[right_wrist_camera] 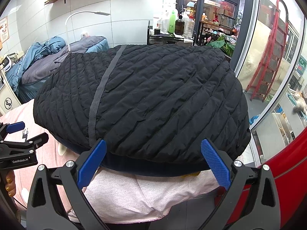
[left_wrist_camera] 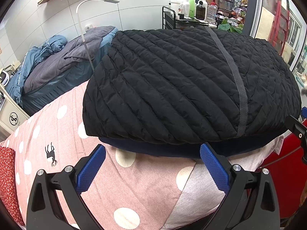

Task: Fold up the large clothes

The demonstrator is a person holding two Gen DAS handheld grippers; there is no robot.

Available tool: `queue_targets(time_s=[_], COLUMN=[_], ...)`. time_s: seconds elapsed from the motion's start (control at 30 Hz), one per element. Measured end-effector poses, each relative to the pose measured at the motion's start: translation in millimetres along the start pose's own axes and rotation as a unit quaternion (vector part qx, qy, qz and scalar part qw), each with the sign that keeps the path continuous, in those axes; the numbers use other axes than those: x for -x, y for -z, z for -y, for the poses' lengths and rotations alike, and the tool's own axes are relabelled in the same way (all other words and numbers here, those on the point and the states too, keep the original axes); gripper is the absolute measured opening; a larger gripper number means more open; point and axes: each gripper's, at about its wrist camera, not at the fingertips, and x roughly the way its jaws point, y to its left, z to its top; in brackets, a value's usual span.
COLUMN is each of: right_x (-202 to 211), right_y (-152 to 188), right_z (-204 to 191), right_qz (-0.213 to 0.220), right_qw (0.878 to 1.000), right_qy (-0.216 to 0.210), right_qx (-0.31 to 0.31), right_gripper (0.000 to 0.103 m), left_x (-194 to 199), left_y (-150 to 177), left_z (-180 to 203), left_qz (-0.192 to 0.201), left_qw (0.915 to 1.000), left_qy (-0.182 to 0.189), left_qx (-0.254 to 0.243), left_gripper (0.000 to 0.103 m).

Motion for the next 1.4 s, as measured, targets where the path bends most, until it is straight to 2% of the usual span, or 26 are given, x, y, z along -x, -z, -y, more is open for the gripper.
queue_targets(time_s=[1.4], right_x=[-4], right_y=[4], right_z=[2], right_qz=[-0.005], right_qw=[1.0], right_qy=[0.008], right_qx=[-0.001], right_gripper=[0.097], left_x=[0], left_y=[5], left_z=[13], left_qz=[0.005], left_qw=[0.9995], left_qy=[-0.004], left_qx=[-0.029], left_gripper=[0.097])
